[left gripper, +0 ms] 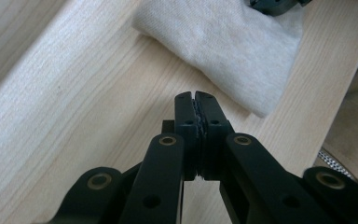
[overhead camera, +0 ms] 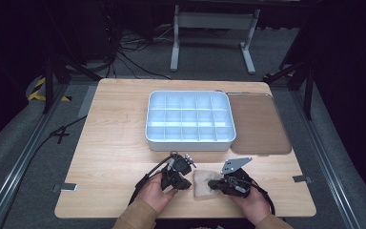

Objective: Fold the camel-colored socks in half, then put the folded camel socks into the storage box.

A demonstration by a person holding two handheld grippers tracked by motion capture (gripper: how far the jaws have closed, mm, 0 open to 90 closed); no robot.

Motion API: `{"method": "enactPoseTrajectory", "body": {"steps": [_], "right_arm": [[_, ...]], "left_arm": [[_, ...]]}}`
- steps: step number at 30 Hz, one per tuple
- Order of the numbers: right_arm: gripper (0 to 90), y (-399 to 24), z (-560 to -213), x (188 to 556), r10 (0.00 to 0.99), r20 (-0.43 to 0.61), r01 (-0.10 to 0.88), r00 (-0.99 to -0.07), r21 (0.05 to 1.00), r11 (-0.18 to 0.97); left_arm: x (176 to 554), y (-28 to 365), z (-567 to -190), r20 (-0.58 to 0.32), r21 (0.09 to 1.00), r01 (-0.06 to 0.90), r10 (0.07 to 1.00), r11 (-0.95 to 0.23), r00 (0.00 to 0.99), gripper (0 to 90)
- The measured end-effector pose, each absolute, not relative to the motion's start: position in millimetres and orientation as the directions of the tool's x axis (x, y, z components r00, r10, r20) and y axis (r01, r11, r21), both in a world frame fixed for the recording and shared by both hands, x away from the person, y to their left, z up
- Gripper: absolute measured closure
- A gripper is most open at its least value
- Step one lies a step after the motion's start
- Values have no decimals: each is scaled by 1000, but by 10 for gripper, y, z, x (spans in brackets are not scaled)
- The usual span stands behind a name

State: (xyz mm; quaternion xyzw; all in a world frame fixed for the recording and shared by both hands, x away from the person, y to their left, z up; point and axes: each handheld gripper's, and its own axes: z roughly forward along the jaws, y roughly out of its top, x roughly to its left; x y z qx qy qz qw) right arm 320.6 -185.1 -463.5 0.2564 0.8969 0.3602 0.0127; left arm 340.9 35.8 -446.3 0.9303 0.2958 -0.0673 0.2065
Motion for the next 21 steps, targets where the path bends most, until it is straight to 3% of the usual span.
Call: {"method": "enactPoseTrajectory", "body": {"steps": [14, 21], "right_arm": [[893, -1856, -4638, 3187, 463, 138, 430, -875, 659, 617], [892, -1853, -4635, 3183, 461, 131, 425, -878, 657, 623]], "left_arm": [[3417, 237, -4496, -237, 353, 555, 502, -754, 832, 884], [3384, 210, -4411, -224, 415, 513, 462, -751, 858, 883]]}}
